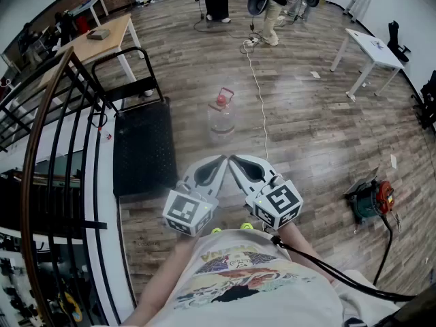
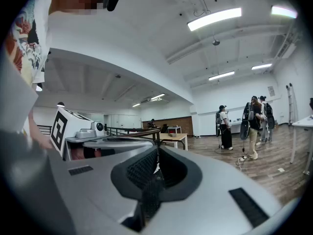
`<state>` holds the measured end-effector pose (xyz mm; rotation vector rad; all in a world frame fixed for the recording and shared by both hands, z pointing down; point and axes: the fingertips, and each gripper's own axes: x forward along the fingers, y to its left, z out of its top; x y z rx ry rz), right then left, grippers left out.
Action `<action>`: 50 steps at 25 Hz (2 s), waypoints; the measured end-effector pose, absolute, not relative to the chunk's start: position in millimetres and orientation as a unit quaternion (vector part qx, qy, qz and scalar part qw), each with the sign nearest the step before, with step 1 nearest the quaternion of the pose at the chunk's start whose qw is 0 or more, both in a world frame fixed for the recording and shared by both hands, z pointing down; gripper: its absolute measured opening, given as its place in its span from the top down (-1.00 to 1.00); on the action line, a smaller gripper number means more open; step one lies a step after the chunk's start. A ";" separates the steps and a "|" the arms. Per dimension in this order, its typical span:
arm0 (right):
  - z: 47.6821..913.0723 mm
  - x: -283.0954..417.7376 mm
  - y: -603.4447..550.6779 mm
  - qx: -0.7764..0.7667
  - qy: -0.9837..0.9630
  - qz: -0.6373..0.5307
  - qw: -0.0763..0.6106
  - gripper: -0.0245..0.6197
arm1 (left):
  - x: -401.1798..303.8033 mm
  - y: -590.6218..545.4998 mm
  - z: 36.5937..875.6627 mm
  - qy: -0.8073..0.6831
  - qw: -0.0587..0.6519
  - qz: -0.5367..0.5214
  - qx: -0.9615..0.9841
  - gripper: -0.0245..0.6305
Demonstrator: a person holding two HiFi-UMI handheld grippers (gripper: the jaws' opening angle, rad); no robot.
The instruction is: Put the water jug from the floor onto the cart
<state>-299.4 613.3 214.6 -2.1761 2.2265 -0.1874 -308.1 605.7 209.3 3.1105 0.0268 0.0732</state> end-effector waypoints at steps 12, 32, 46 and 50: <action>216.6 -296.3 593.7 -0.701 0.710 -0.059 0.018 0.83 | -305.5 586.0 210.4 0.006 0.008 0.026 1.000 0.89; 228.7 -299.6 564.8 -0.687 0.721 -0.088 0.031 0.83 | -310.1 559.7 220.2 0.021 0.017 0.042 0.999 0.89; 237.5 -215.8 530.5 -0.676 0.729 -0.101 0.045 0.83 | -227.6 527.0 227.0 0.005 0.010 0.062 0.998 0.89; 241.6 -181.8 520.7 -0.668 0.734 -0.107 0.047 0.83 | -193.0 516.8 228.9 -0.010 -0.003 0.065 0.998 0.89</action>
